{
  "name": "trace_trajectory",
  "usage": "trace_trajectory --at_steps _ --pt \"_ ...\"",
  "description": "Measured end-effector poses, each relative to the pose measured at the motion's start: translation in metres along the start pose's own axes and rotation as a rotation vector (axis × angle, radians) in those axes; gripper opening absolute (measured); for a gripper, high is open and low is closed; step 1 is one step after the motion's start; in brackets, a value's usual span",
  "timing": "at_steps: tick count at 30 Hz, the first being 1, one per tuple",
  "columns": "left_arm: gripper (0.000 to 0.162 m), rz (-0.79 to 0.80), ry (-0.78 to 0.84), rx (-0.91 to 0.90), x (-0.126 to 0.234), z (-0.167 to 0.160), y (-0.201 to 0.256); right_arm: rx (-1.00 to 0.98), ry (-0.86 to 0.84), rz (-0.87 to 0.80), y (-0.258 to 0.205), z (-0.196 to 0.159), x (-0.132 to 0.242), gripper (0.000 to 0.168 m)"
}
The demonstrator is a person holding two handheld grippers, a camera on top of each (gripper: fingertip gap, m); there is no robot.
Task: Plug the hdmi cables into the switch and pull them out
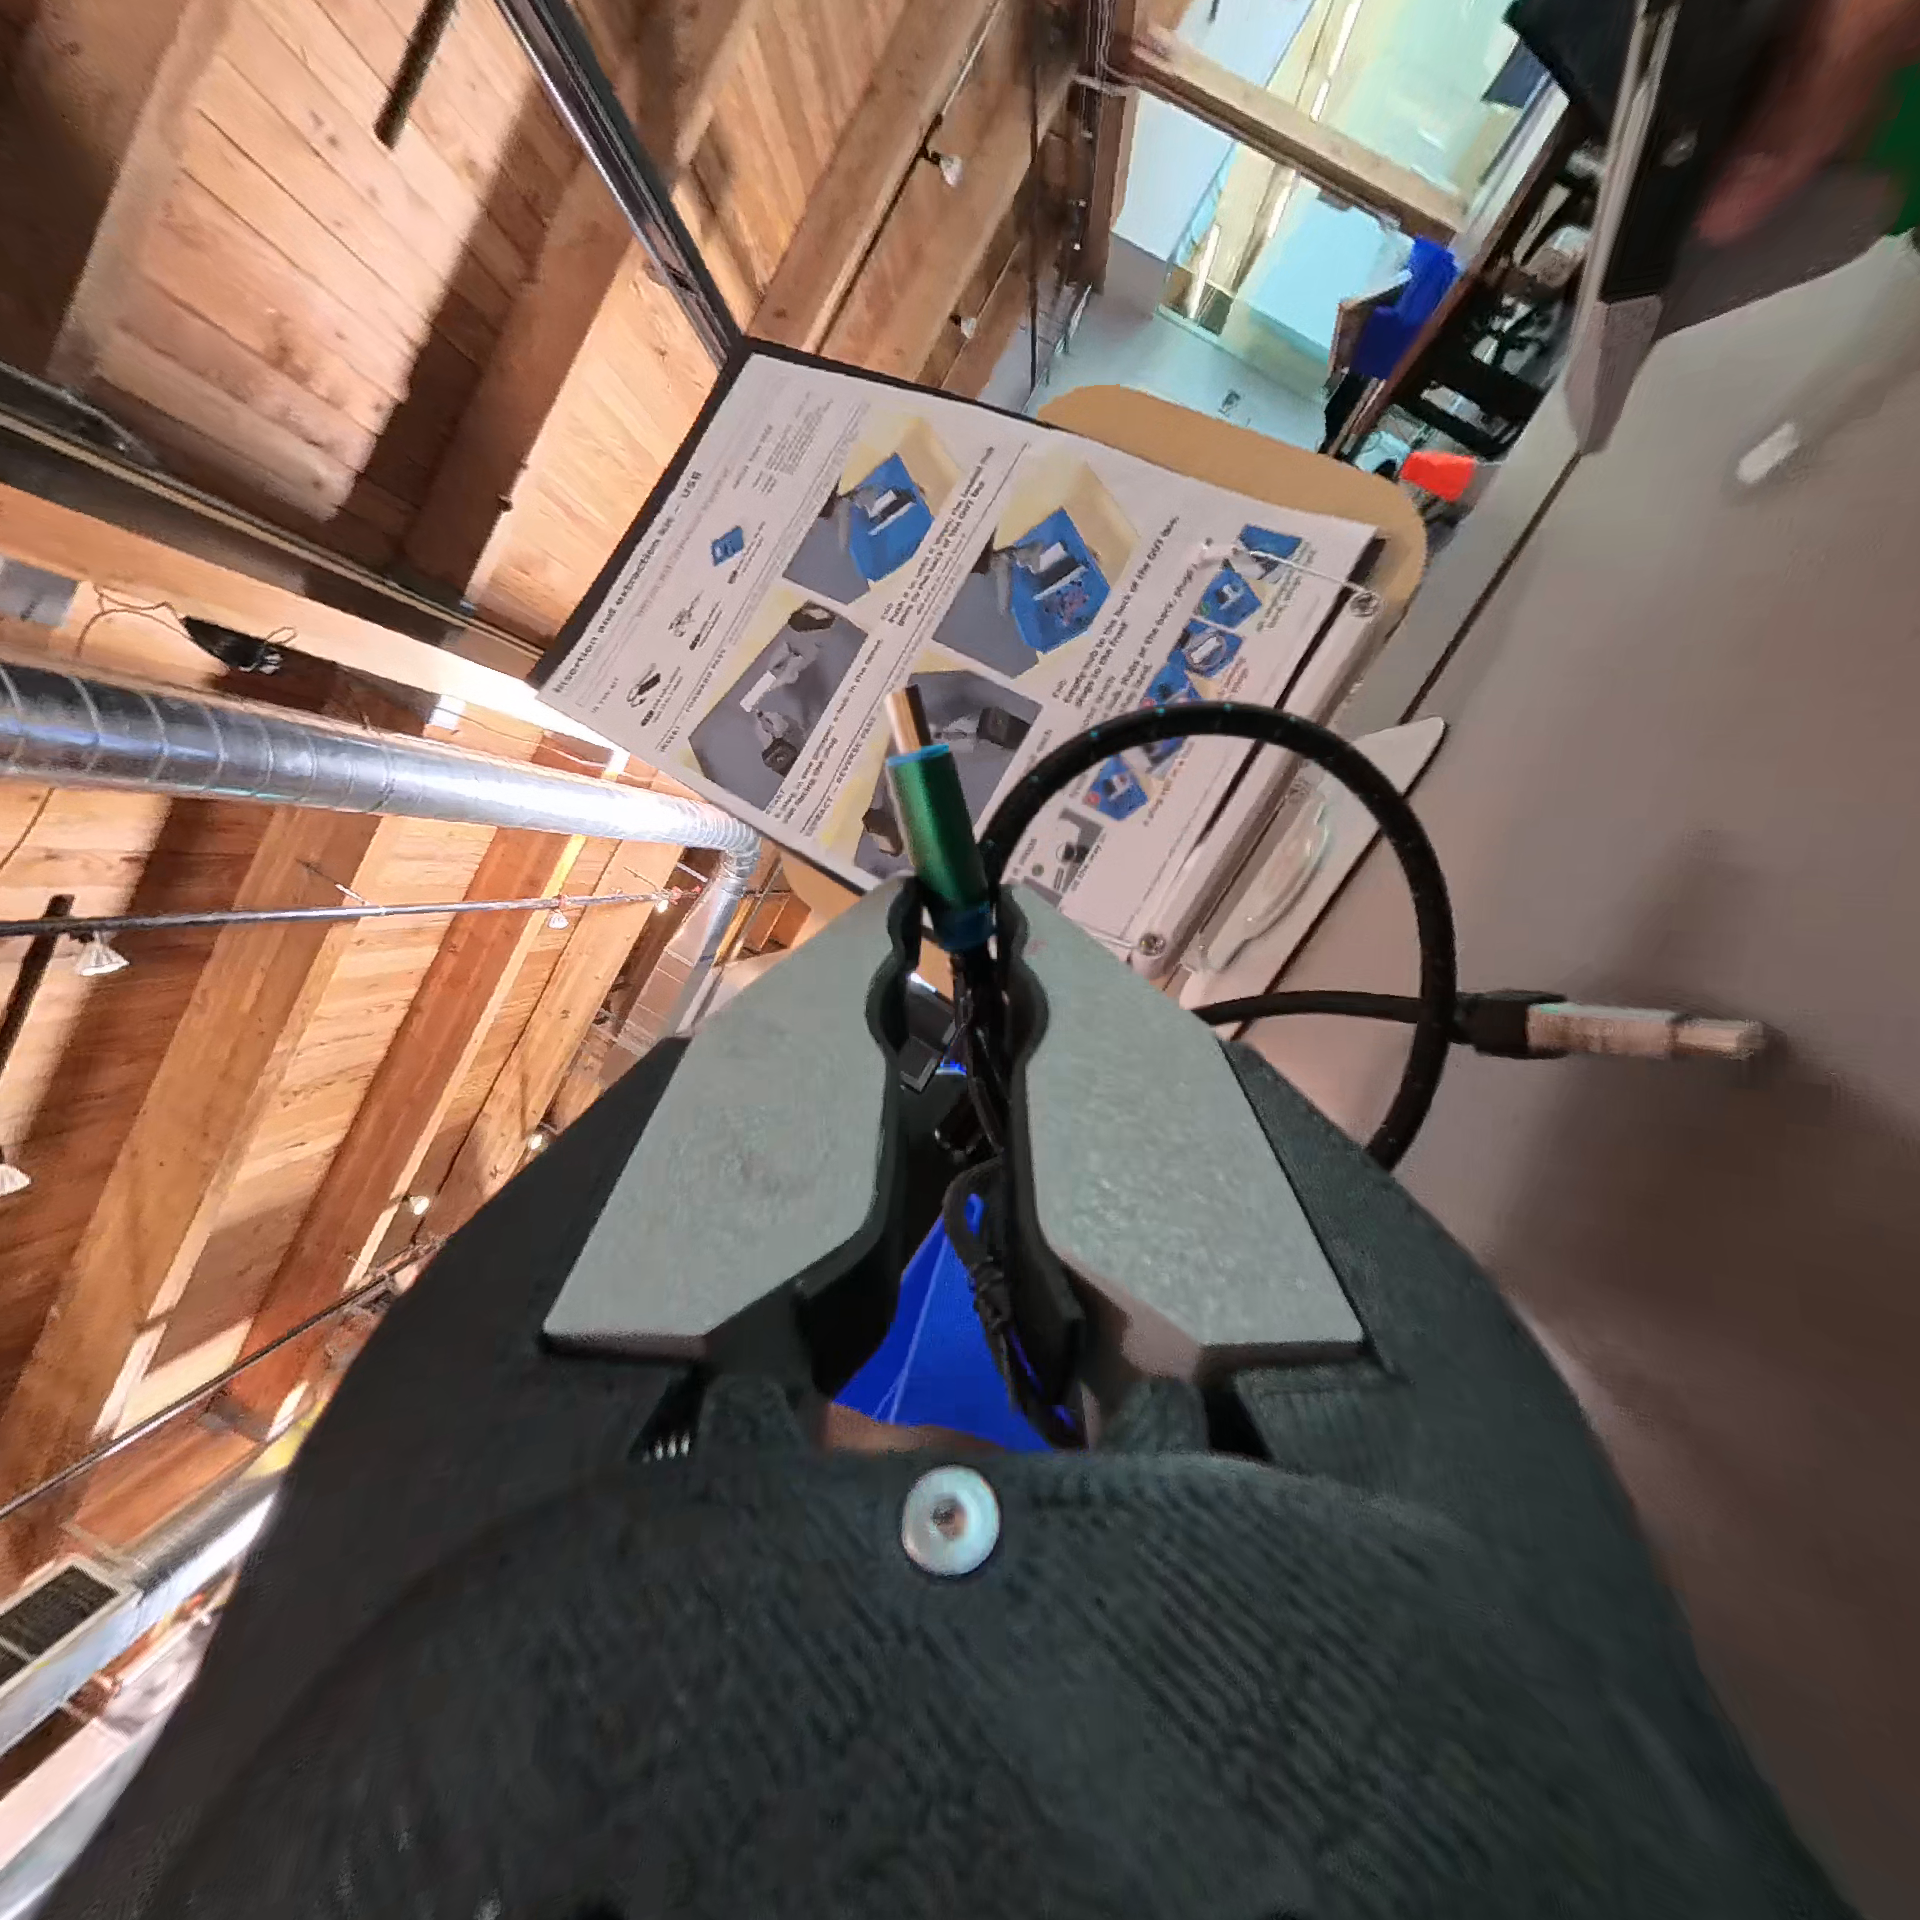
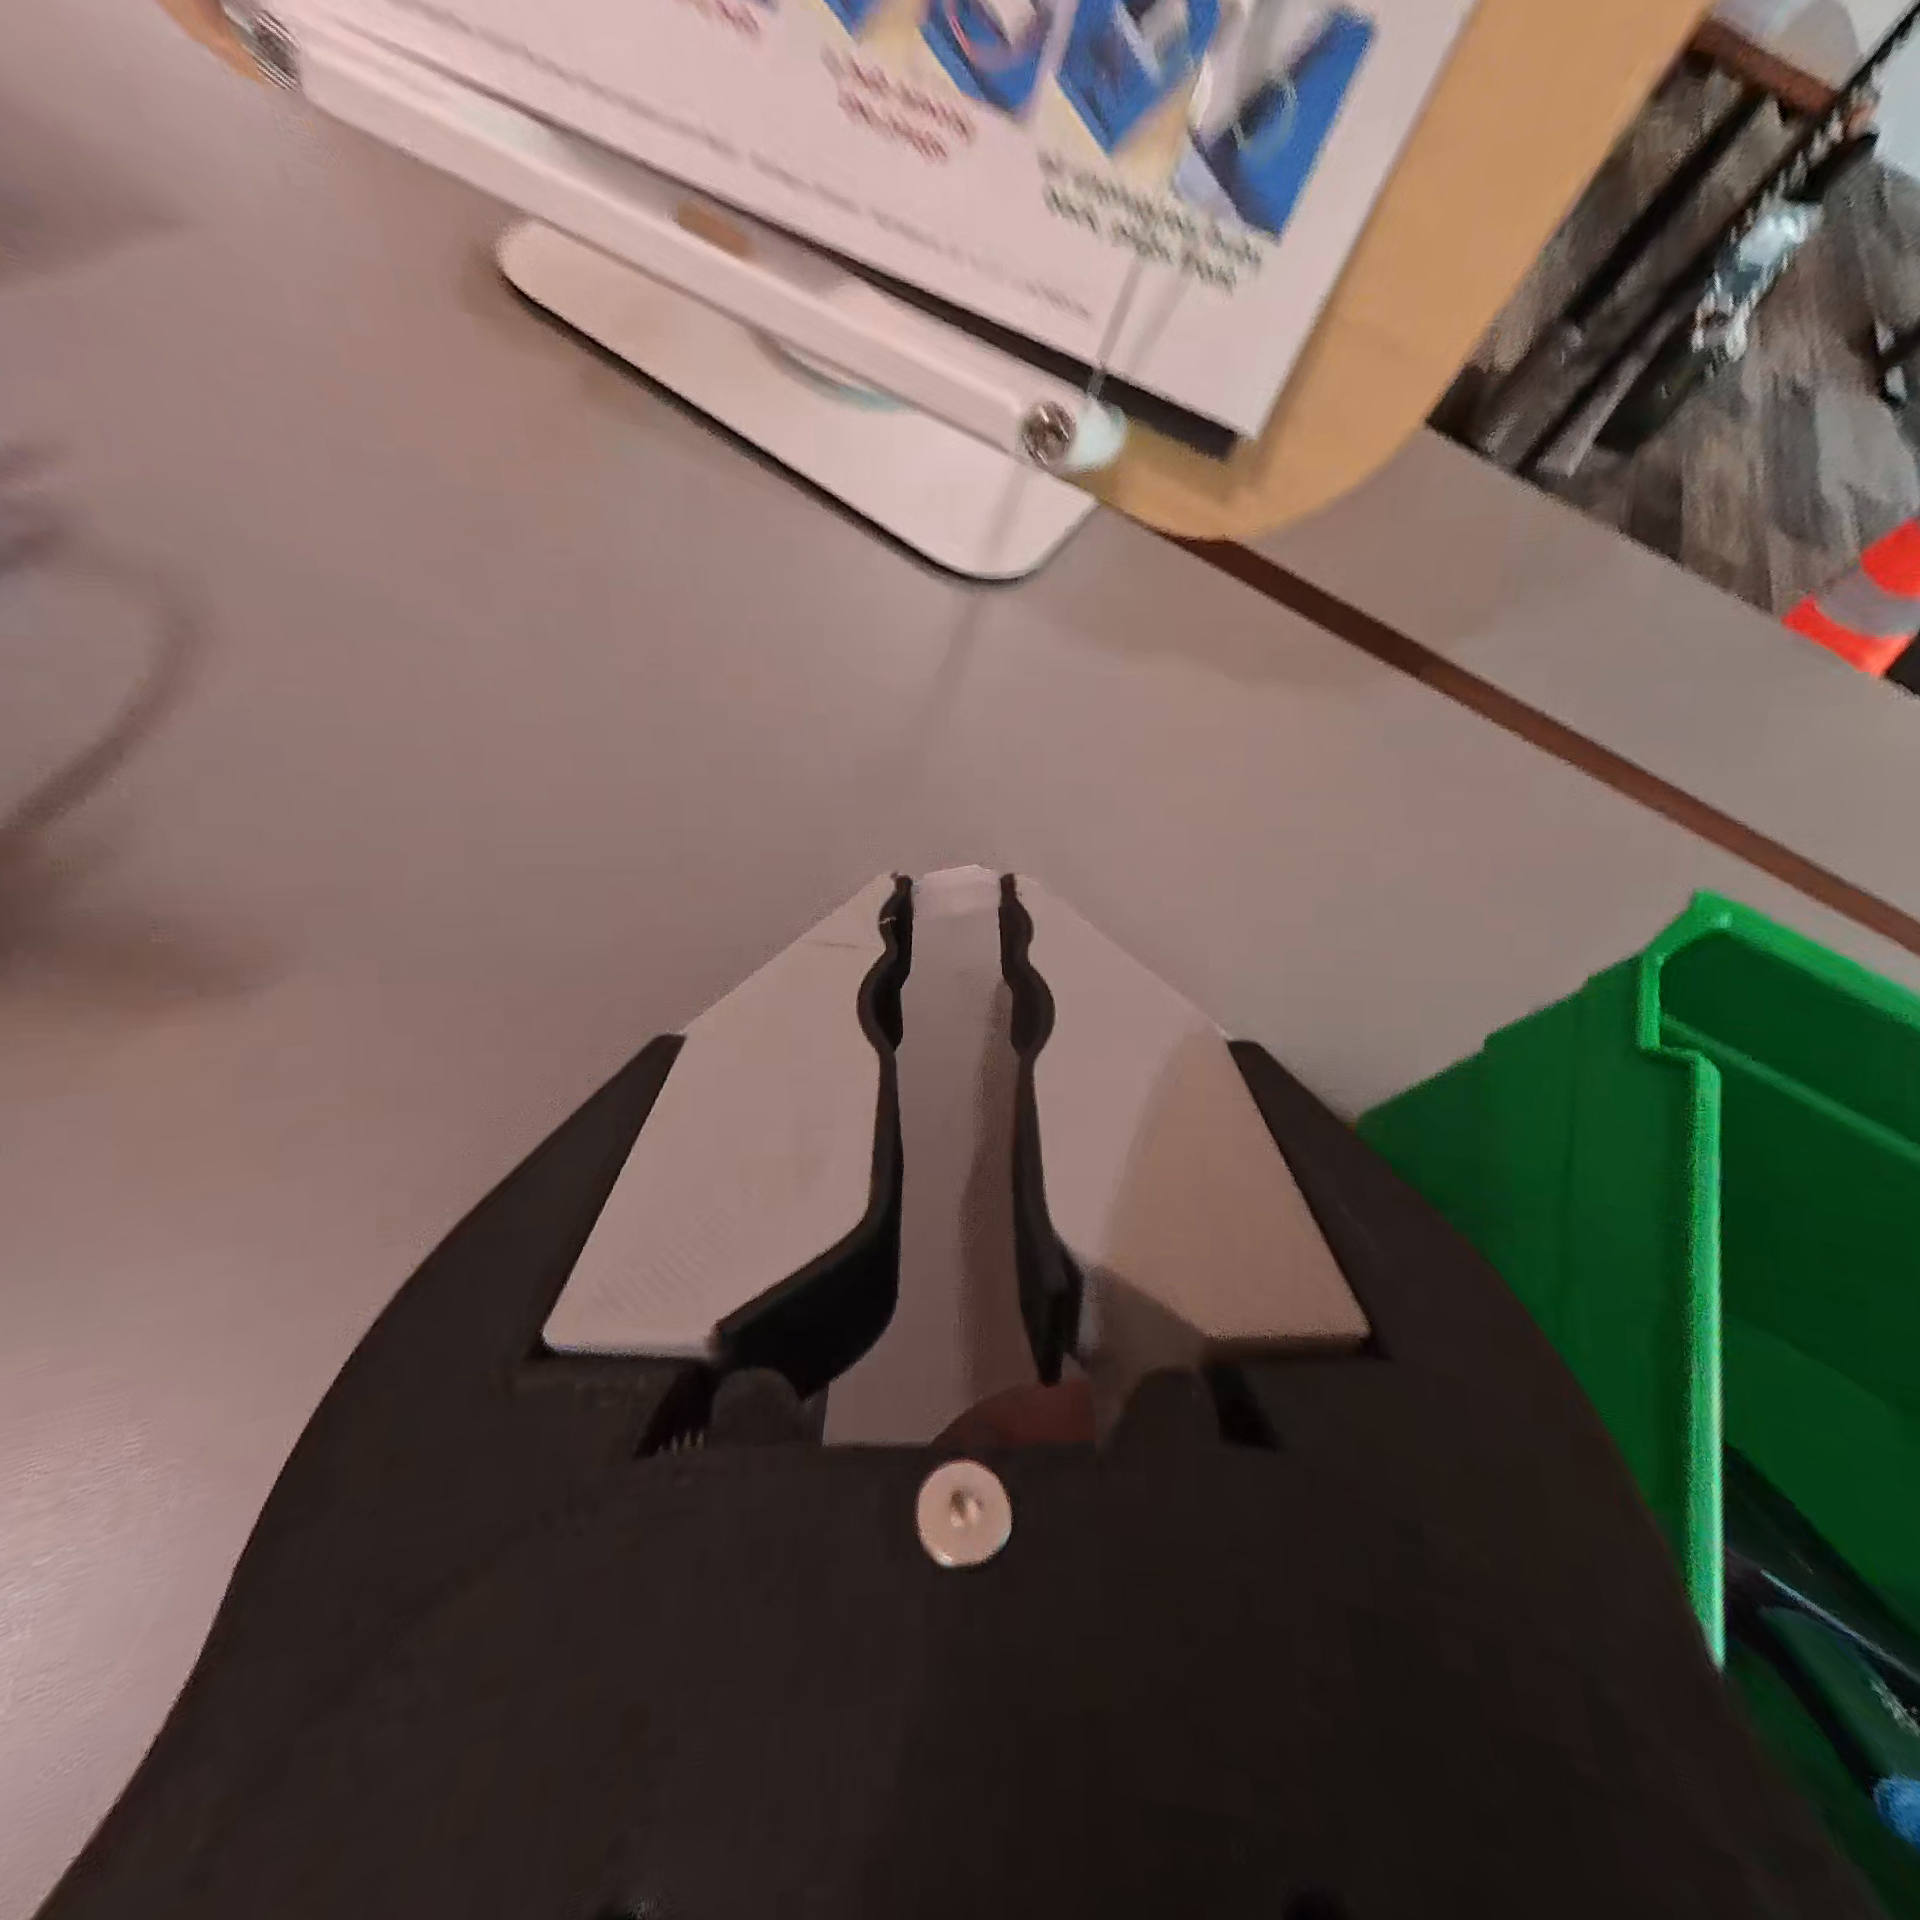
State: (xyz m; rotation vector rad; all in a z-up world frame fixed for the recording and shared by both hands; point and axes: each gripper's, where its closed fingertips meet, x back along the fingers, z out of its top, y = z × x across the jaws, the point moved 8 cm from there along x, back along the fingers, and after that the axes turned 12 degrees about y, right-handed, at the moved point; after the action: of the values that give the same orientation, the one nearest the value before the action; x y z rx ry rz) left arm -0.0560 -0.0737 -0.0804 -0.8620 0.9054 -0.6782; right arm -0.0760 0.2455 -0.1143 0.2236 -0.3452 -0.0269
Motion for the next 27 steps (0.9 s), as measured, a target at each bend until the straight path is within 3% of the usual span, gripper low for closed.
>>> trace_trajectory --at_steps 3,7,10,20,23,27 --pt "0.012 -0.017 0.026 -0.008 0.000 0.005 0.004 -0.020 -0.066 -0.035 0.010 -0.014 -0.010 0.014" --pt "0.012 -0.116 0.005 0.114 0.002 -0.003 0.016 -0.022 -0.107 -0.055 0.015 -0.025 -0.018 0.016" --pt "0.012 -0.136 -0.021 0.126 0.003 -0.009 0.019 -0.032 -0.075 -0.033 0.012 -0.018 -0.012 0.026" --pt "0.013 -0.095 -0.075 0.175 0.004 -0.019 0.013 -0.039 0.026 0.009 0.005 0.000 0.002 0.024" --pt "0.013 -0.084 -0.080 0.190 0.003 -0.019 0.013 -0.100 0.123 0.166 -0.011 0.016 0.011 0.026" --pt "0.012 -0.069 -0.061 0.255 0.003 -0.018 0.010 -0.150 0.270 0.525 -0.057 0.043 0.034 0.026"
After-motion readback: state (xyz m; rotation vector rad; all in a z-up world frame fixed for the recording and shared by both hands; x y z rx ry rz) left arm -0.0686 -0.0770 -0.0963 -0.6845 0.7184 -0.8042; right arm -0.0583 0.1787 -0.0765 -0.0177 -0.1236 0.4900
